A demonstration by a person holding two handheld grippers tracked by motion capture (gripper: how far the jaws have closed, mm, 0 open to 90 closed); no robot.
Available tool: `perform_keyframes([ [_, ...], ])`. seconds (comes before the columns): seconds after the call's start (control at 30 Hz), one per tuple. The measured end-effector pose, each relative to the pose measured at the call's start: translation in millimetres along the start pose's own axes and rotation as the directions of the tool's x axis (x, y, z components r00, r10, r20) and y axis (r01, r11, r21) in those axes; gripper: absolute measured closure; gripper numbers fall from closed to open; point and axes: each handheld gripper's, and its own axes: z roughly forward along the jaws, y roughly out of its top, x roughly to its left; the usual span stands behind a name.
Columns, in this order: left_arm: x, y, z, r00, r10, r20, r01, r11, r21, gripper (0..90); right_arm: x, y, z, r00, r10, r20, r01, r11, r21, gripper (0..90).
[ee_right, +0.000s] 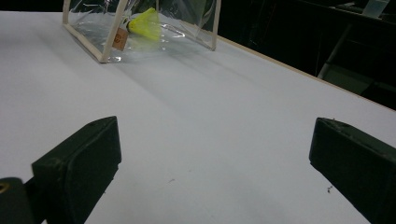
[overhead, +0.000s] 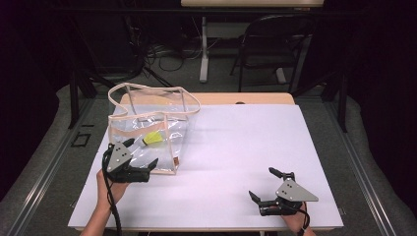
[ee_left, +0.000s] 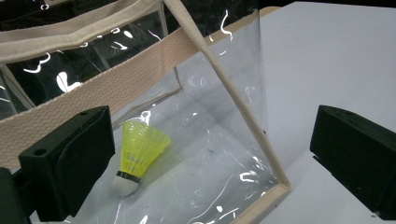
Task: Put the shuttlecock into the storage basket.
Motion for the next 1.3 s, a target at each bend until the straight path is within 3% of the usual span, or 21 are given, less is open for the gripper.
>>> perform_keyframes([
  [0.47, -5.3, -26.2, -8.5, 0.9998, -0.017, 0.012, 0.017, 0.9998, 0.009, 0.0, 0.4, -0.1, 0.2, 1.0000, 0.000, -0.001, 0.000, 1.000, 0.002, 1.7],
  [0.8, -7.4, -43.6, -9.5, 0.9991, -0.039, 0.015, 0.039, 0.9986, 0.036, 0.0, 0.5, -0.3, 0.5, 1.0000, 0.000, -0.001, 0.000, 1.000, 0.002, 1.7],
  [1.3, -13.6, -65.2, -9.3, 0.9979, -0.058, 0.030, 0.057, 0.9976, 0.041, 0.0, 0.7, -0.4, 0.8, 1.0000, -0.002, -0.003, 0.002, 1.000, 0.006, 1.7],
])
